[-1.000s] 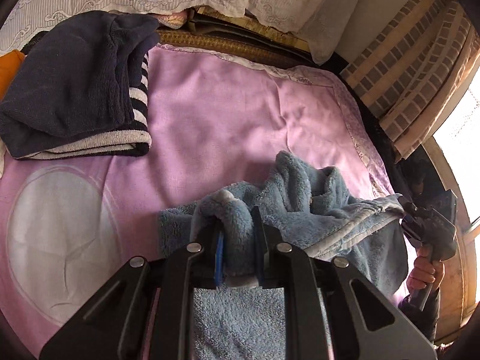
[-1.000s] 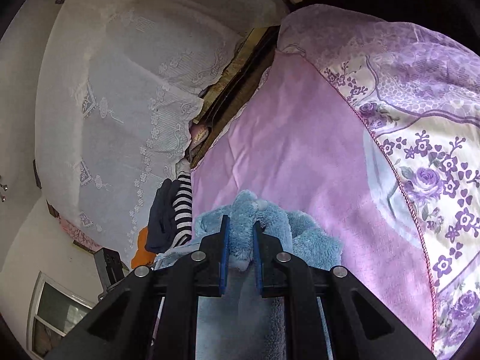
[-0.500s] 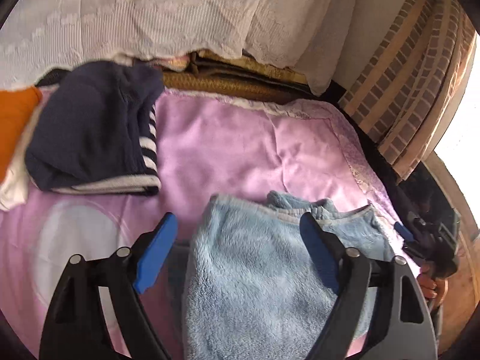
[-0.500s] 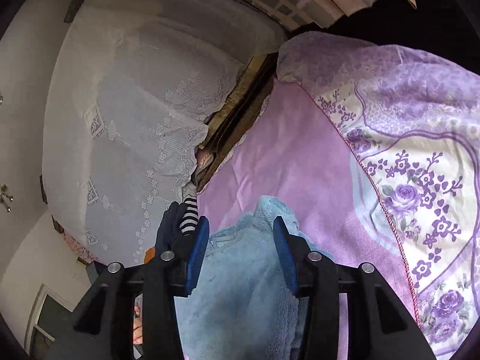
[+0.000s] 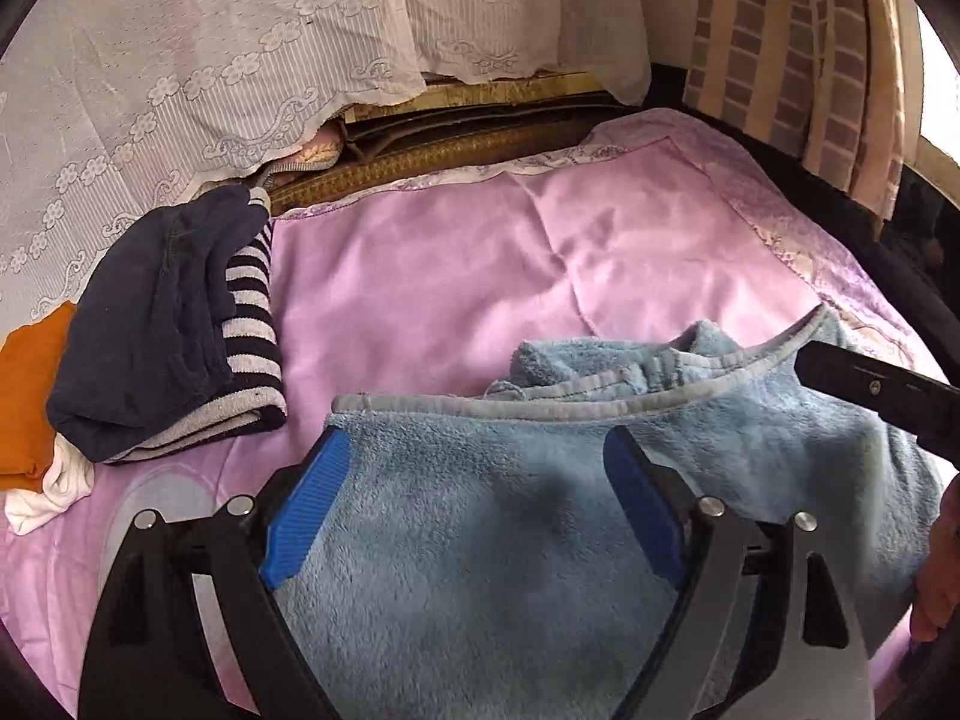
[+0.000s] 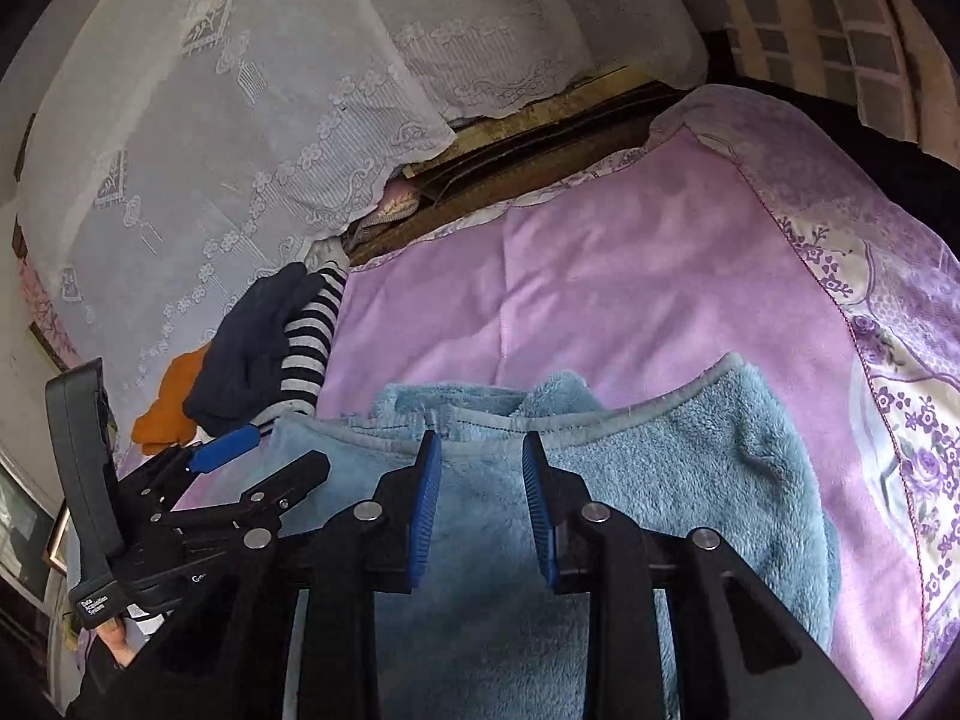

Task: Fold small clothes
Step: 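Open both grippers and release the folded hem onto the jacket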

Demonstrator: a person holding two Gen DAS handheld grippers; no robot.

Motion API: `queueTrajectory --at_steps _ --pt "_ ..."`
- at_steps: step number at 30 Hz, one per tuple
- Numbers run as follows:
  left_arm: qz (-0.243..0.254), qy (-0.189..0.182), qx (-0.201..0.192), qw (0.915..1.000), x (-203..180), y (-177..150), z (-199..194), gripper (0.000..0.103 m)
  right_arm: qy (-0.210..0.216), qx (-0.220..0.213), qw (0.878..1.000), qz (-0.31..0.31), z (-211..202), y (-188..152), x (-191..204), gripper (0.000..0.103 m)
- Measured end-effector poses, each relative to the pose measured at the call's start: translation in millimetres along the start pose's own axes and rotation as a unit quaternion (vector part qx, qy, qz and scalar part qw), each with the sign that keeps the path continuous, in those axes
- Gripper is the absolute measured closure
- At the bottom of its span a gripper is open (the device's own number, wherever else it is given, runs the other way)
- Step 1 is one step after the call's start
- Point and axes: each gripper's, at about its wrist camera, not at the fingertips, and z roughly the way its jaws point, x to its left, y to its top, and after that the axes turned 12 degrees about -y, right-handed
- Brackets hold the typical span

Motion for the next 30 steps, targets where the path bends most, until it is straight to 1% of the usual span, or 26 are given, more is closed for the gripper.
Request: queueTrajectory --at_steps 1,3,4,5,6,8,10,12,16,19,20,21,24,25,27,29,30 --pt "-0.008 0.002 0.011 0.9999 5 -1 9 0.019 -0.015 0.005 1.000 0.003 7 -1 -4 0.075" --pt "-0.034 -0.007 0.041 0.9986 18 -7 28 0.018 -0.042 0.022 0.999 0.021 20 -5 -18 0.075" --pt "-0.048 -0.015 0.048 0.9976 25 -11 36 0.013 -0.045 0.031 0.998 0.031 26 -8 -28 0.075" --pt "-0.056 -0.024 0.046 0.9971 28 -15 39 0.011 -0.042 0.038 0.998 0.039 31 -10 -36 0.080" --pt "-0.056 -0.026 0.042 0.9972 29 -16 39 0.010 -0.041 0.038 0.997 0.044 34 -12 -41 0.088" --pt "-0.044 -0.017 0.036 0.9982 26 -17 38 0.009 -0.045 0.035 0.997 0.050 34 -12 -47 0.093" --pt "-0.034 -0.003 0.030 0.9990 24 -20 38 0.006 -0.043 0.030 0.997 0.053 34 -13 -51 0.094" --pt "-0.040 -0.001 0.028 0.9988 26 -20 37 0.004 -0.047 0.024 0.997 0.063 32 -14 -55 0.100" --pt "-0.069 0.002 0.022 0.9973 33 -24 25 0.004 -0.057 -0.003 0.994 0.098 17 -17 -67 0.100" --pt "-0.064 0.003 0.006 0.9979 27 -31 4 0.005 -0.067 -0.027 0.993 0.092 -6 -24 -62 0.088" --pt "-0.062 0.003 0.000 0.9981 24 -33 -2 0.005 -0.069 -0.038 0.993 0.088 -16 -28 -59 0.077" --pt "-0.061 0.001 -0.003 0.9981 20 -36 -8 0.005 -0.069 -0.047 0.993 0.082 -27 -34 -54 0.071" --pt "-0.058 -0.007 -0.005 0.9983 6 -45 -22 0.005 -0.070 -0.068 0.993 0.060 -56 -53 -37 0.067" --pt "-0.052 -0.002 -0.006 0.9986 -1 -49 -27 0.005 -0.071 -0.074 0.993 0.052 -65 -61 -31 0.066" --pt "-0.037 0.012 -0.009 0.9992 -13 -57 -35 0.005 -0.080 -0.078 0.993 0.036 -76 -75 -19 0.058" --pt "-0.026 0.018 -0.008 0.9995 -24 -66 -41 0.005 -0.101 -0.068 0.992 0.016 -77 -89 -11 0.055" --pt "-0.022 0.022 -0.006 0.9995 -29 -71 -42 0.005 -0.120 -0.059 0.991 0.001 -74 -95 -6 0.055"
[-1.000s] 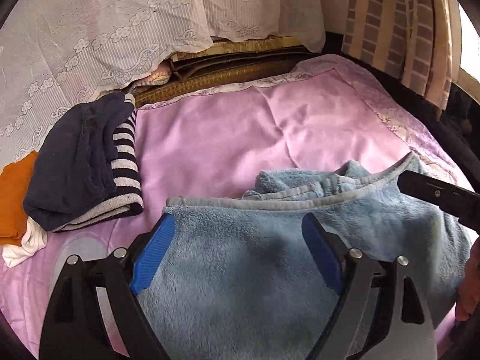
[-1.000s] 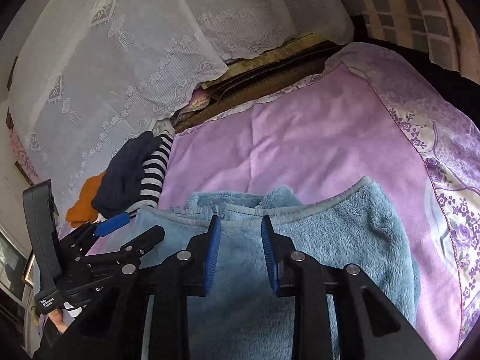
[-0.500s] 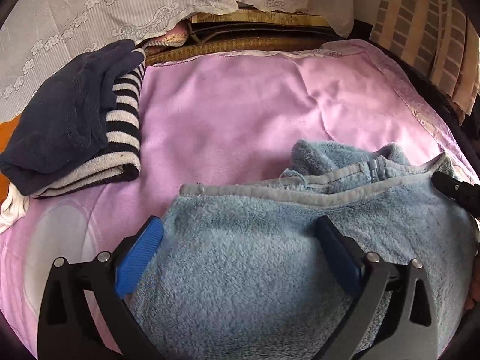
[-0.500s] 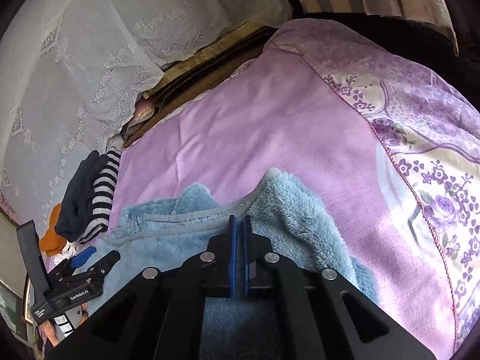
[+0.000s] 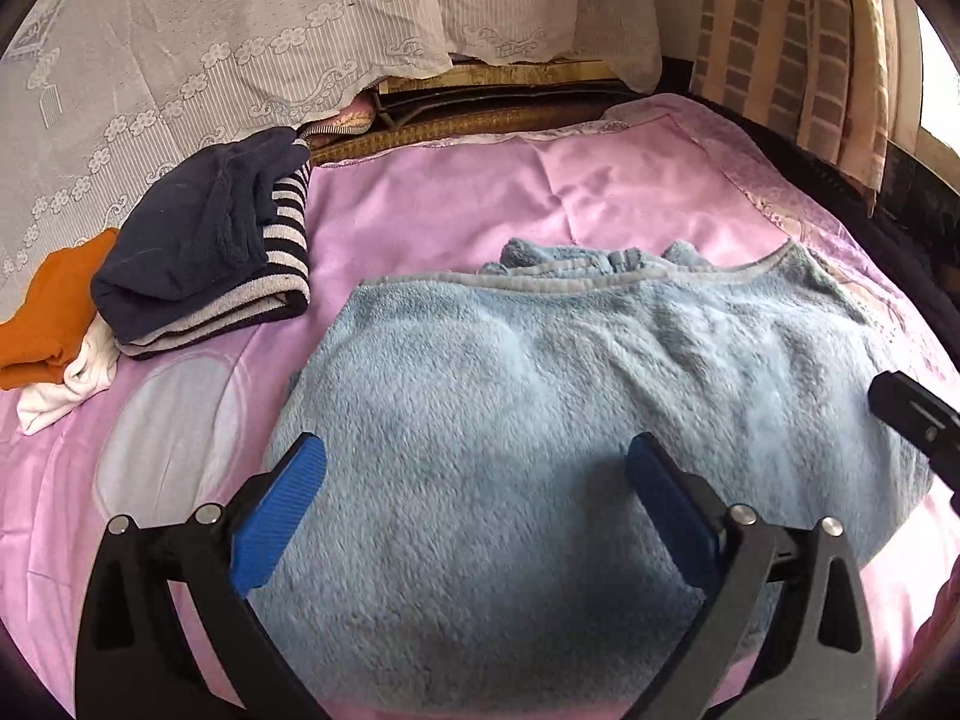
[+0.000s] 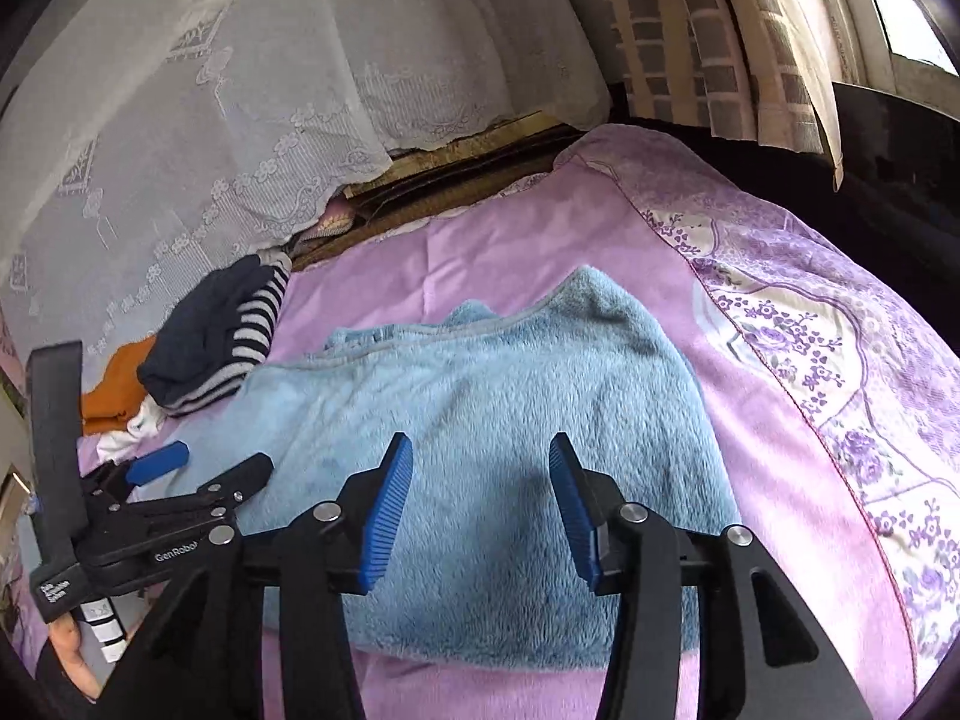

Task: Fold small clothes

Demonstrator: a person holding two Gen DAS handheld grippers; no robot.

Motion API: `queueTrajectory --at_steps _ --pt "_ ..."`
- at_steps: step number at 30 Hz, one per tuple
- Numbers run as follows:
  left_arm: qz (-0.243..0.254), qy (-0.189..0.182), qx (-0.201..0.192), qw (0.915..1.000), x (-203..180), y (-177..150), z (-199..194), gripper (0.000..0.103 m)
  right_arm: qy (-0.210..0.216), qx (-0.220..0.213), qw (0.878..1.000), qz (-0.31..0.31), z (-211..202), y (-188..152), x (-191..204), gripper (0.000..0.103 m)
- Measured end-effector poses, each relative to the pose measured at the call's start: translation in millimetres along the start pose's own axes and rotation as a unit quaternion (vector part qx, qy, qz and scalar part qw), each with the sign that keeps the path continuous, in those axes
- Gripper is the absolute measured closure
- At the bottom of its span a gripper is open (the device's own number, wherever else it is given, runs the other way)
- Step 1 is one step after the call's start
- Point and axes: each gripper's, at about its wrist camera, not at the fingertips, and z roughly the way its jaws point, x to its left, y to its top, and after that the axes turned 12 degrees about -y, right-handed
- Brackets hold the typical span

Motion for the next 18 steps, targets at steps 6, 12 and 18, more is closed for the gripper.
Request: queueTrajectory --at_steps 6,12,18 --pt "0.006 0.028 0.014 0.9995 -6 -25 5 0.004 -0.070 0.026 0.994 -0.078 15 -23 22 0.053" --pt "0.030 0.060 0.000 0.9977 -16 -33 4 0.004 -0.079 0.023 0.993 -0.085 16 -27 22 0.051" --pt "0.009 0.039 -0.010 0.9992 -10 -41 -19 0.005 -0.069 0.009 0.995 -0.072 -5 -35 18 0.044"
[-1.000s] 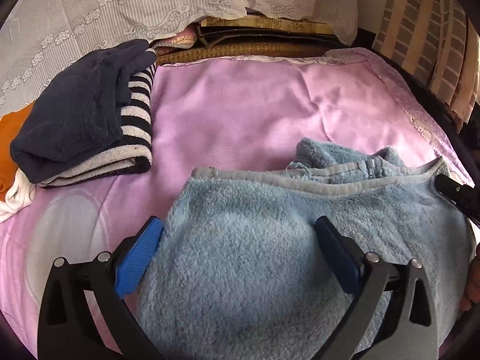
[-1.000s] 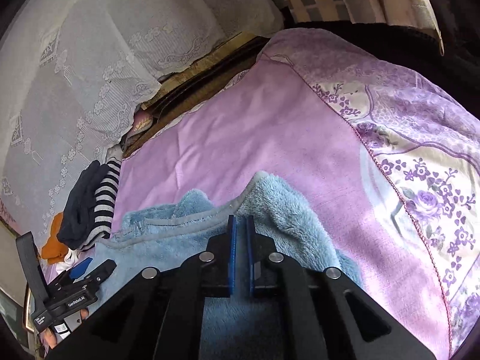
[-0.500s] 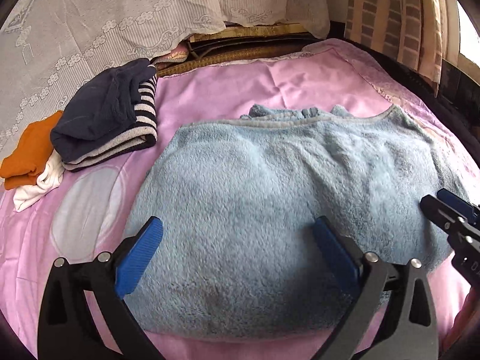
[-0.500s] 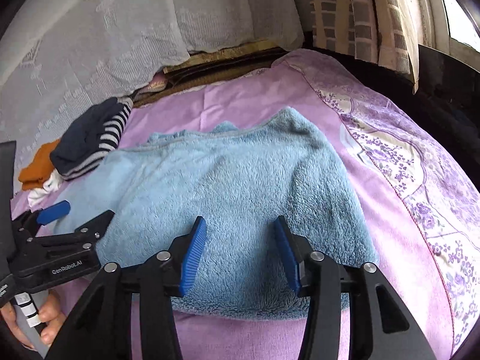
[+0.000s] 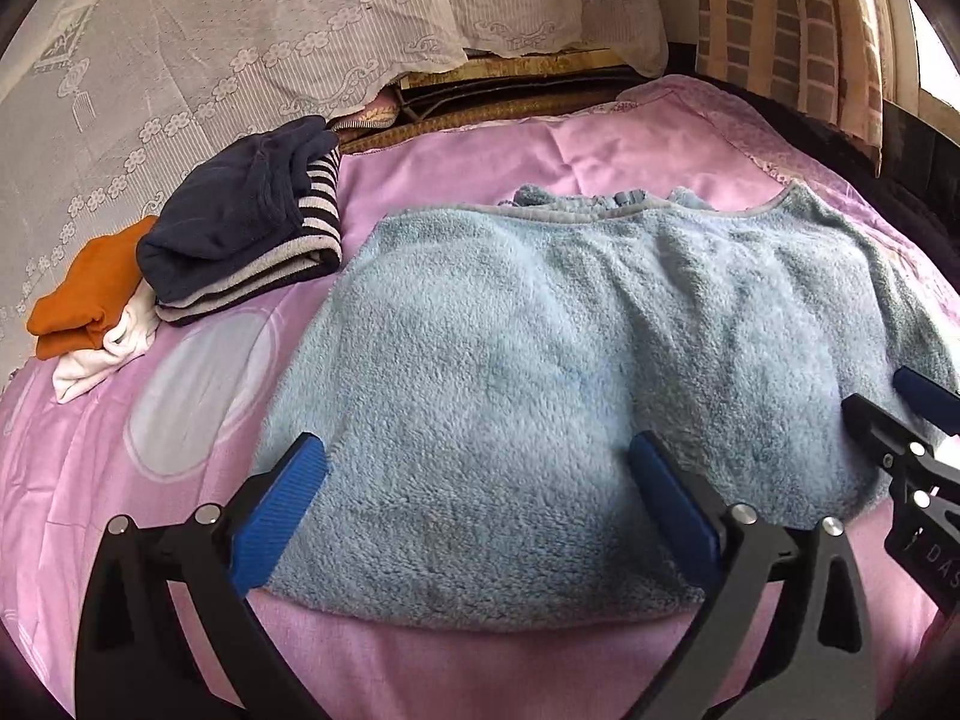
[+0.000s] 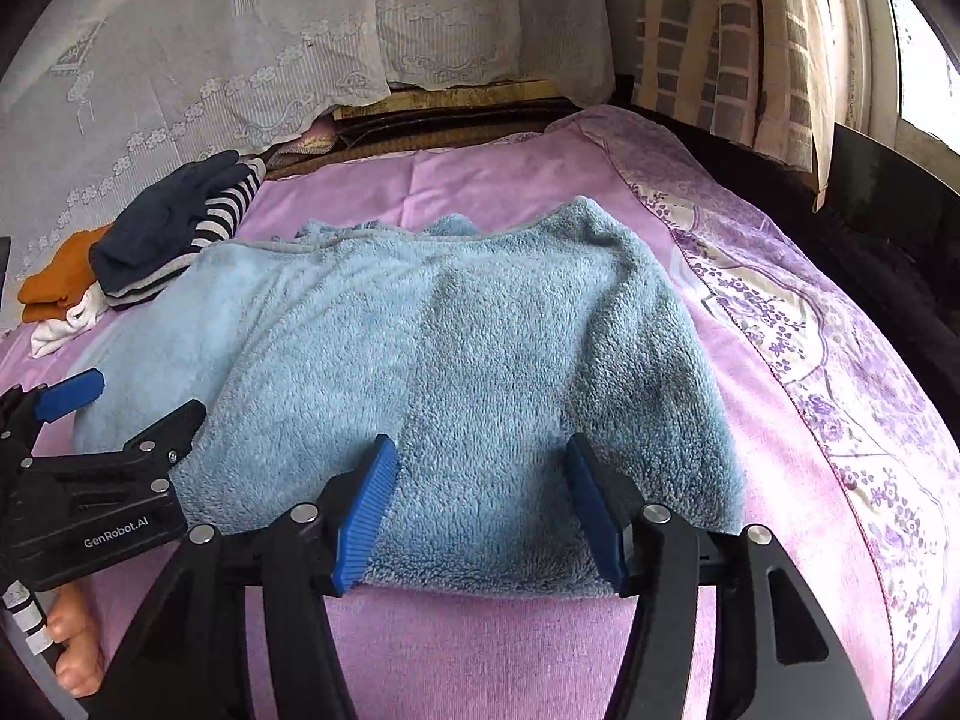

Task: Fold small clothes

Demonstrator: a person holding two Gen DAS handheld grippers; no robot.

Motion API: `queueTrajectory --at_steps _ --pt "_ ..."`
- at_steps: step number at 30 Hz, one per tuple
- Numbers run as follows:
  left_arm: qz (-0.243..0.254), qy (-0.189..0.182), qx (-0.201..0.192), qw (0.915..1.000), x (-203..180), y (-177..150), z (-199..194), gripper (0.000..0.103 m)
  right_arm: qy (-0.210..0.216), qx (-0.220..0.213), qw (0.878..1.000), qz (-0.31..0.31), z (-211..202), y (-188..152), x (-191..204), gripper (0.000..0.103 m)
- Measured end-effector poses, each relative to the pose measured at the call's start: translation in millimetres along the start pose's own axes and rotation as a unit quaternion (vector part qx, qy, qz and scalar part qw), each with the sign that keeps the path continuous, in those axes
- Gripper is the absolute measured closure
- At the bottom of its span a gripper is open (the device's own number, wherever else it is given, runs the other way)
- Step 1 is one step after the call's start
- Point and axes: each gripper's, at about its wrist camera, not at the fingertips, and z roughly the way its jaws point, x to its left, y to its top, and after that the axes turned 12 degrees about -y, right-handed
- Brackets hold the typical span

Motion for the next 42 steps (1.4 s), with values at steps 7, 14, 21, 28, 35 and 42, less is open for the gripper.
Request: queueTrajectory --at_steps 7,14,21,28,35,42 --pt "0.000 -0.003 -0.017 0.9999 3 17 -13 0.005 0.017 -0.025 0.999 0.023 -15 28 -2 0.044" --pt "-0.002 0.012 -0.014 0.9998 10 44 5 0.005 0.017 -0.007 1.000 0.004 9 64 21 0.042" --pt "-0.018 0.002 0.030 0.9994 20 41 52 0.004 0.015 0.032 0.999 0.001 47 57 30 0.039" --pt "-0.017 -0.005 0.023 0.9996 21 35 56 0.004 -0.004 0.021 0.999 -0.029 55 46 42 0.034" --pt "-0.021 -0.014 0.015 0.9996 26 37 45 0.004 0.016 -0.003 1.000 0.000 43 47 31 0.034" --pt "-0.050 -0.016 0.012 0.9986 45 66 43 0.004 0.022 0.019 0.997 0.068 52 78 -2 0.034"
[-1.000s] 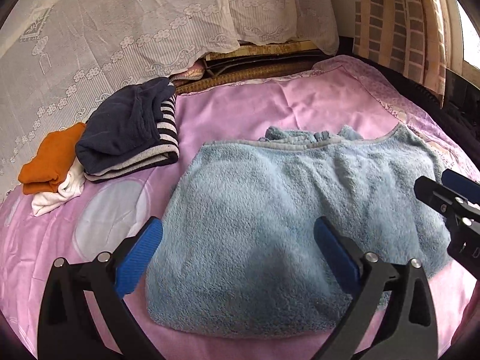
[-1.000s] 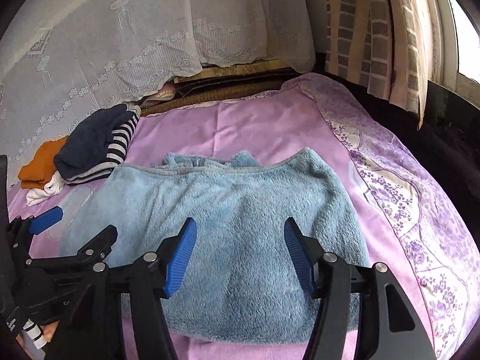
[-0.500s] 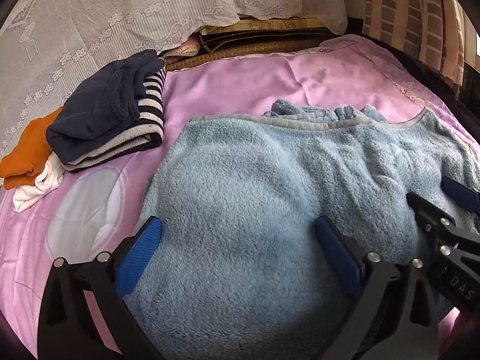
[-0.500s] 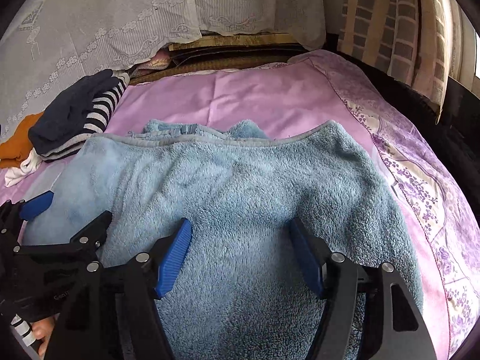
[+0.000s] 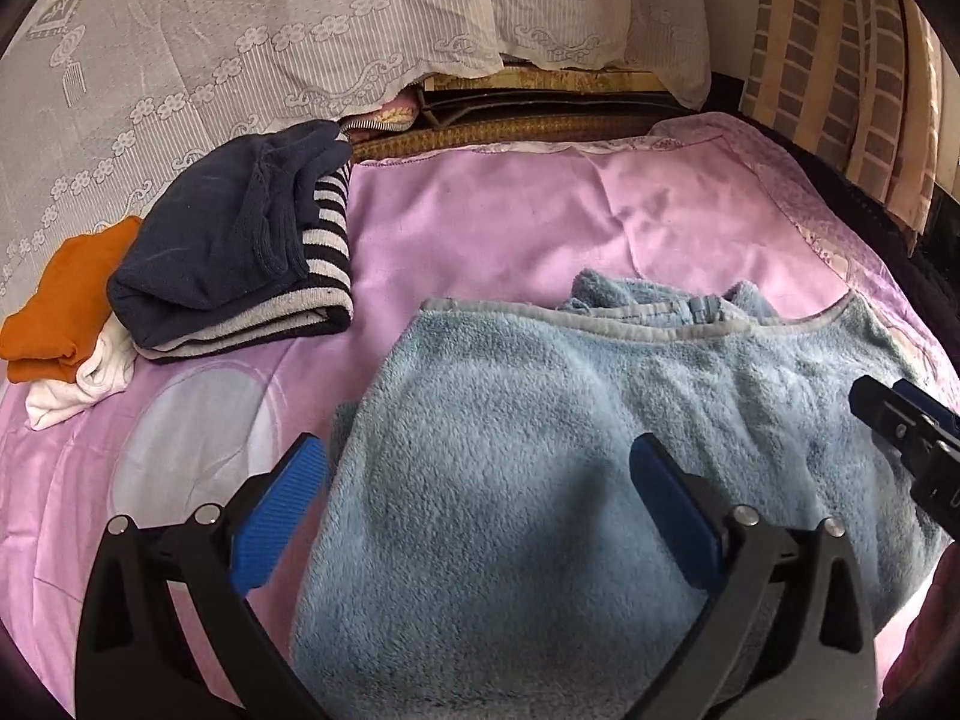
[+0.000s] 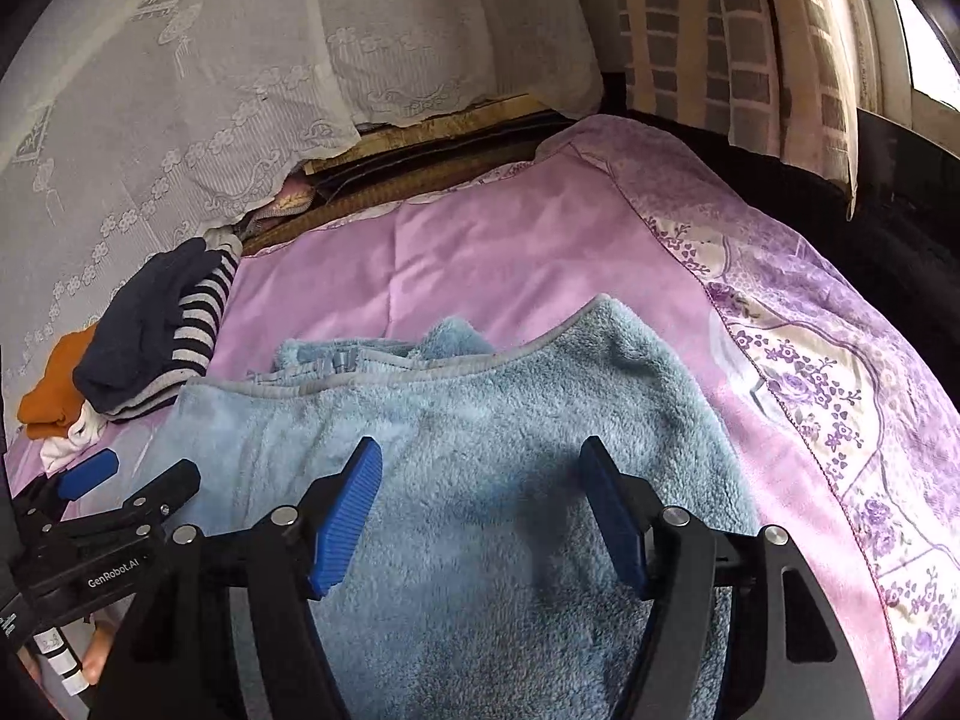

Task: Fold small clothes

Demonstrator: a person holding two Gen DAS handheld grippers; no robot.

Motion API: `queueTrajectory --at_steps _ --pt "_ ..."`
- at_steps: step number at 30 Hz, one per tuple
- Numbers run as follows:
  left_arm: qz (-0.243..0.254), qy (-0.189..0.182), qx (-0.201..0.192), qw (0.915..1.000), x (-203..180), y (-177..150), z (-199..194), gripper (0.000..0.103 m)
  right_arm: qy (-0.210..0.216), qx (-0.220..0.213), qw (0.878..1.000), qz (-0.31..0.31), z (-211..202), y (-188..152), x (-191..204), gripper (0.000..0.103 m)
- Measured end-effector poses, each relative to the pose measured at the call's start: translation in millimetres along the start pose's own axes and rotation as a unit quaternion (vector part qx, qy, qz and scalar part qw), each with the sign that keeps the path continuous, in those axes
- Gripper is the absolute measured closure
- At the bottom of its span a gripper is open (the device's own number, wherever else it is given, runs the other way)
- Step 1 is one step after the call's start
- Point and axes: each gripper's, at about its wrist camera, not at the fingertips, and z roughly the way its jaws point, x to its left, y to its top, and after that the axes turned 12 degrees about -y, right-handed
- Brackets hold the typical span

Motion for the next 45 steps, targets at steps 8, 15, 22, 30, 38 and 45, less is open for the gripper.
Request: queueTrajectory --at_steps 8,15,22,30,38,45 --pt "-0.038 -0.023 0.035 0.9984 19 -9 32 0.004 -0.009 0.033 0.999 -0.028 28 -8 1 0.033" --pt "-0.036 -0.015 0.021 0.9990 17 -15 22 0.004 0.002 0.001 1.000 -0.029 17 -15 0 0.028" --pt "-0.002 -0.016 -0.009 0.9998 2 -28 -22 0.005 -0.034 -0.063 0.996 -0.045 -26 -40 -1 0.015" --pt "0.030 -0.008 0.010 0.9995 -16 -58 -30 0.004 -0.014 -0.015 0.999 -0.028 -26 -59 -14 0.004" --pt "0.048 0.008 0.004 0.9988 -18 -69 -25 0.004 -0.027 -0.007 0.999 -0.045 -23 -61 -7 0.003" --pt "0.046 0.010 -0.011 0.9988 -18 -70 -34 0.004 -0.024 -0.001 0.999 -0.045 -22 -62 -7 0.003"
